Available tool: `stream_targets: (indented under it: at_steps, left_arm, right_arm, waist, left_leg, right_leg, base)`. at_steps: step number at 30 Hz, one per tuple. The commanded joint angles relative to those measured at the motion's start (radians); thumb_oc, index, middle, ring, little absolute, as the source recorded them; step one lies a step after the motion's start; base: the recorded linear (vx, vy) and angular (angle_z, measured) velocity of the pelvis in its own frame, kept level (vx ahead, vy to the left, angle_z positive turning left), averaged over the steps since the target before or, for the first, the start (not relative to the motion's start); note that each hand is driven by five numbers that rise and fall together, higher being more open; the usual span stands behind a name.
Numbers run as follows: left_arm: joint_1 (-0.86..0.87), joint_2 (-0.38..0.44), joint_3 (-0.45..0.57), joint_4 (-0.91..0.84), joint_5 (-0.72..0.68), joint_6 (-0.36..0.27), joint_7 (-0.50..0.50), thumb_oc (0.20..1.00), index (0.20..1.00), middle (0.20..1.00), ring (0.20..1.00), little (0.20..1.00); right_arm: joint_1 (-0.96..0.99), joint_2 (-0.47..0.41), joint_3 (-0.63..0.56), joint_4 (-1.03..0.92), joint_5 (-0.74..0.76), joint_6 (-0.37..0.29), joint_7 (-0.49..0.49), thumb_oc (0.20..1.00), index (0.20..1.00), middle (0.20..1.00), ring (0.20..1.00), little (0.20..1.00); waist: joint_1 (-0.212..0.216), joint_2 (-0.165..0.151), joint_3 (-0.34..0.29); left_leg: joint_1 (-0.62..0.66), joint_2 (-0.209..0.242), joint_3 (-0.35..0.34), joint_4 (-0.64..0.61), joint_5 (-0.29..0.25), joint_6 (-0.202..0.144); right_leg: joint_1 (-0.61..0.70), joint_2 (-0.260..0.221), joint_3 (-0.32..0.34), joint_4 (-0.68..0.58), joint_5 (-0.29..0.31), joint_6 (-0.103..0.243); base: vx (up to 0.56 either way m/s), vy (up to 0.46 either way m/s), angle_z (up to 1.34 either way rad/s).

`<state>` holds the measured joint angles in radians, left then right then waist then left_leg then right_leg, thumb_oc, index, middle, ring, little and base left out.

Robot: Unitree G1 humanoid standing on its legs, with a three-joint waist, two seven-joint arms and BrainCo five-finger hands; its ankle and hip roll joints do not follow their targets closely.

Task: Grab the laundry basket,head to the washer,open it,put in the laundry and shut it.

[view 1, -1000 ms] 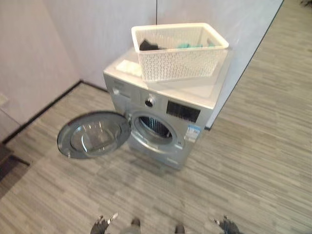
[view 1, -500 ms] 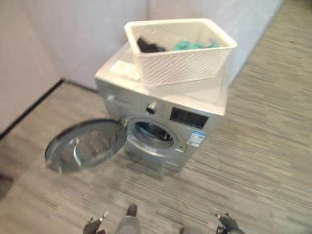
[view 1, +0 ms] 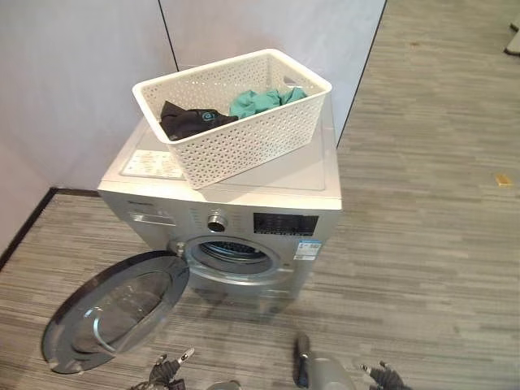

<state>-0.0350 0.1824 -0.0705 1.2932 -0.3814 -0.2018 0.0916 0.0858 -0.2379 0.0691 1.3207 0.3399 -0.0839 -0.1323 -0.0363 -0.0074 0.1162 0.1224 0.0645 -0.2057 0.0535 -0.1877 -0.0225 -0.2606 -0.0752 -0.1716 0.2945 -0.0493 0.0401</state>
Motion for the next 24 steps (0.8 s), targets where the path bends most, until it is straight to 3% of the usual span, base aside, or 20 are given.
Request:
stream_targets:
  at_steps: [1,2,3,6,7,8,9,10,12,13,14,19,24]
  left_arm:
    - [0.0,0.007,-0.028,-0.015,0.004,-0.022,0.0,1.0,1.0,1.0,1.0,1.0]
    - [-0.009,0.004,-0.034,-0.036,-0.011,-0.027,0.007,1.0,1.0,1.0,1.0,1.0]
    - [-0.013,0.003,-0.034,-0.042,-0.023,-0.028,0.011,1.0,1.0,1.0,1.0,1.0]
    - [-0.019,0.0,-0.031,-0.06,-0.049,-0.036,0.02,1.0,1.0,1.0,1.0,1.0]
    - [-0.017,-0.001,-0.036,-0.074,-0.056,-0.042,0.025,1.0,1.0,1.0,1.0,1.0]
    - [-0.017,-0.001,-0.036,-0.074,-0.056,-0.042,0.025,1.0,1.0,1.0,1.0,1.0]
    - [-0.019,-0.004,-0.042,-0.083,-0.057,-0.043,0.026,1.0,1.0,1.0,1.0,1.0]
    - [-0.021,-0.007,-0.052,-0.087,-0.065,-0.049,0.035,1.0,1.0,1.0,1.0,1.0]
    - [-0.021,-0.006,-0.054,-0.086,-0.069,-0.051,0.034,1.0,1.0,1.0,1.0,1.0]
    - [-0.012,-0.013,-0.054,-0.072,-0.065,-0.048,0.022,1.0,1.0,1.0,1.0,1.0]
    - [-0.01,-0.013,-0.055,-0.064,-0.061,-0.046,0.025,1.0,1.0,1.0,1.0,1.0]
    - [0.008,-0.003,-0.059,-0.042,-0.022,-0.041,0.02,1.0,1.0,1.0,1.0,1.0]
    - [0.008,-0.003,-0.059,-0.042,-0.022,-0.042,0.02,1.0,1.0,1.0,1.0,1.0]
  right_arm:
    - [-0.035,-0.028,-0.025,0.033,0.004,-0.018,-0.003,1.0,1.0,1.0,1.0,1.0]
    - [-0.047,-0.033,-0.01,0.013,0.016,-0.028,-0.006,1.0,1.0,1.0,1.0,1.0]
    - [-0.053,-0.034,-0.002,0.002,0.017,-0.029,-0.01,1.0,1.0,1.0,1.0,1.0]
    - [-0.057,-0.032,0.031,-0.035,-0.004,-0.027,-0.006,1.0,1.0,1.0,1.0,1.0]
    - [-0.06,-0.037,0.039,-0.046,-0.015,-0.027,-0.011,1.0,1.0,1.0,1.0,1.0]
    - [-0.06,-0.037,0.039,-0.046,-0.015,-0.027,-0.011,1.0,1.0,1.0,1.0,1.0]
    - [-0.062,-0.038,0.041,-0.054,-0.019,-0.028,-0.01,1.0,1.0,1.0,1.0,1.0]
    - [-0.064,-0.04,0.042,-0.065,-0.019,-0.031,-0.015,1.0,1.0,1.0,1.0,1.0]
    - [-0.064,-0.041,0.043,-0.069,-0.019,-0.031,-0.015,1.0,1.0,1.0,1.0,1.0]
    - [-0.054,-0.039,0.042,-0.07,-0.037,-0.028,-0.008,1.0,1.0,1.0,1.0,1.0]
    - [-0.052,-0.035,0.038,-0.07,-0.043,-0.026,-0.006,1.0,1.0,1.0,1.0,1.0]
    - [-0.035,-0.017,0.035,-0.063,-0.06,-0.016,0.005,1.0,1.0,1.0,1.0,1.0]
    - [-0.035,-0.017,0.035,-0.063,-0.06,-0.016,0.005,1.0,1.0,1.0,1.0,1.0]
  waist:
    - [0.016,0.007,-0.011]
    - [0.029,-0.015,0.015]
    - [0.034,-0.024,0.021]
    - [0.053,-0.053,0.02]
    - [0.066,-0.051,0.017]
    - [0.065,-0.052,0.016]
    - [0.07,-0.043,0.011]
    - [0.077,-0.021,0.001]
    - [0.08,-0.014,0.0]
    - [0.075,0.013,-0.022]
    - [0.072,0.016,-0.027]
    - [0.082,0.01,-0.044]
    - [0.083,0.01,-0.044]
  left_leg:
    - [-0.052,-0.041,0.107,0.231,0.105,-0.053]
    - [-0.16,-0.052,0.087,0.442,0.172,-0.065]
    - [-0.196,-0.049,0.081,0.479,0.173,-0.06]
    - [-0.199,0.027,0.099,0.309,0.14,-0.045]
    - [-0.201,0.056,0.073,0.17,0.142,-0.048]
    - [-0.2,0.055,0.073,0.164,0.146,-0.047]
    - [-0.199,0.079,0.055,0.065,0.173,-0.051]
    - [-0.223,0.117,0.012,-0.064,0.251,-0.07]
    - [-0.221,0.122,-0.002,-0.088,0.263,-0.075]
    - [-0.187,0.124,0.004,-0.122,0.259,-0.086]
    - [-0.183,0.12,0.015,-0.115,0.261,-0.092]
    - [-0.137,0.069,0.053,-0.109,0.215,-0.068]
    - [-0.136,0.069,0.054,-0.109,0.214,-0.067]
  right_leg:
    - [0.172,0.0,-0.009,-0.277,0.083,0.039]
    - [0.207,0.006,0.014,-0.29,0.07,0.012]
    - [0.222,0.011,0.03,-0.298,0.06,0.002]
    - [0.257,-0.01,0.047,-0.299,0.03,0.009]
    - [0.271,-0.009,0.056,-0.308,0.014,0.018]
    - [0.271,-0.011,0.056,-0.308,0.014,0.018]
    - [0.272,-0.006,0.06,-0.308,0.006,0.021]
    - [0.289,-0.006,0.068,-0.311,-0.014,0.026]
    - [0.302,-0.011,0.074,-0.31,-0.023,0.029]
    - [0.321,-0.02,0.079,-0.31,-0.031,0.042]
    - [0.32,-0.034,0.075,-0.301,-0.028,0.047]
    - [0.324,-0.103,0.078,-0.288,0.007,0.085]
    - [0.325,-0.103,0.079,-0.288,0.007,0.085]
  base:
    - [0.07,-0.11,0.31]
    - [0.12,-0.139,0.34]
    - [0.14,-0.115,0.29]
    - [0.23,0.011,-0.01]
    - [0.17,0.056,-0.05]
    - [0.13,0.075,-0.14]
    - [0.14,0.167,-0.08]
    - [0.2,0.246,0.11]
    - [0.17,0.24,0.09]
    - [0.18,0.279,-0.17]
    - [0.23,0.387,-0.32]
    - [0.1,0.207,-0.23]
    - [0.01,0.019,-0.1]
